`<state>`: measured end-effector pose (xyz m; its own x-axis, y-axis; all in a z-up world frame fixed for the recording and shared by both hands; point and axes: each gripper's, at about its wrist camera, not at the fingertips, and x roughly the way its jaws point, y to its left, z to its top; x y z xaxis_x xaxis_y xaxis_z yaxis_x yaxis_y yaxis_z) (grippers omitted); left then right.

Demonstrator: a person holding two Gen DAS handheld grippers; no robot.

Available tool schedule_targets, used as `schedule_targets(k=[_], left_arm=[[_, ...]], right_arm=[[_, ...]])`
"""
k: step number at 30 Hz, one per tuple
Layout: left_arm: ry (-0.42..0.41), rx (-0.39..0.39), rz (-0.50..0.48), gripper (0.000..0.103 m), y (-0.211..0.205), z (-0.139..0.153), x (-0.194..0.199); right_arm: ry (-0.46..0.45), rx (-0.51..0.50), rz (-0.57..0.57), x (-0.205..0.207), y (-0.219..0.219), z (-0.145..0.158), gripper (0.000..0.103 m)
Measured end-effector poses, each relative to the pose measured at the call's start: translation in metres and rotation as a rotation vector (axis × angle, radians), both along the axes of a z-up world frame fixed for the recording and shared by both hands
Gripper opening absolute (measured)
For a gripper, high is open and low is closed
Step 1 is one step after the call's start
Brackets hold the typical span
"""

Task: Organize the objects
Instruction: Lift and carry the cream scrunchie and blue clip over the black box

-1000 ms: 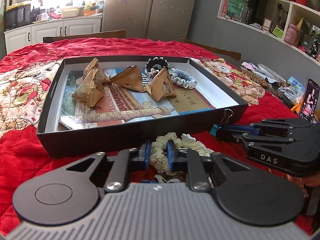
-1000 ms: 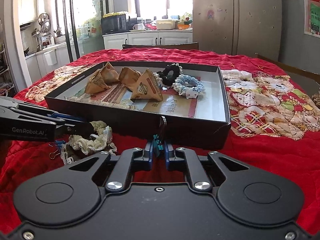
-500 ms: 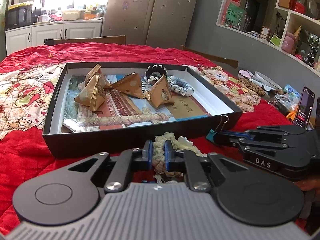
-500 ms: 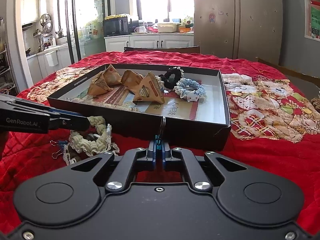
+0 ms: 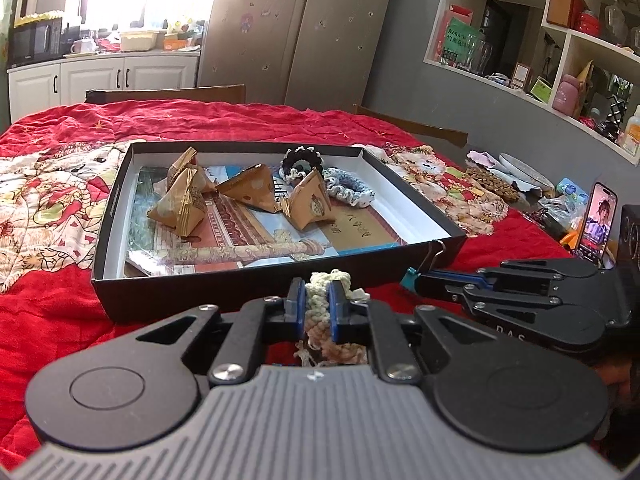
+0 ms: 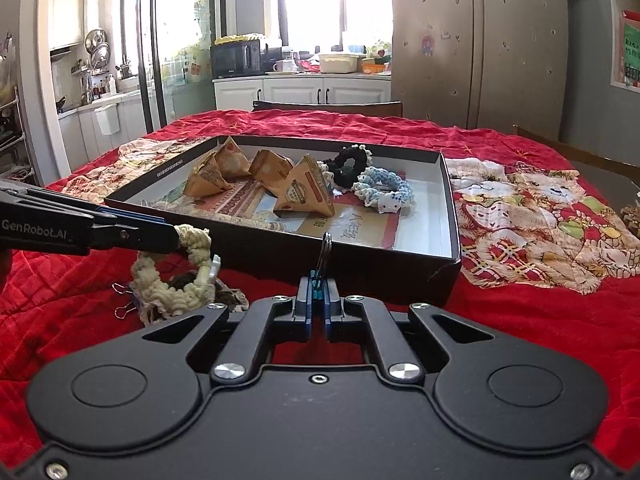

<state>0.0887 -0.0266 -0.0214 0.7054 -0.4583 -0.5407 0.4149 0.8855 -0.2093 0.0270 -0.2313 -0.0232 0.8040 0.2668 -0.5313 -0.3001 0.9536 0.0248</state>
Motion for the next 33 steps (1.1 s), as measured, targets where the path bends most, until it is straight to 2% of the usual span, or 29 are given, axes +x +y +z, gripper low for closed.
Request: schedule_targets(k=[22, 33], left_arm=[[-0.069, -0.029, -0.018, 0.014, 0.002, 0.026, -0.016], [-0.115, -0.033, 0.014, 0.014, 0.004, 0.045, 0.002]], right_arm=[[-0.059, 0.016, 0.025, -0.014, 0.003, 0.022, 0.006], [-0.105, 0.018, 0.022, -0.007, 0.006, 0.043, 0.006]])
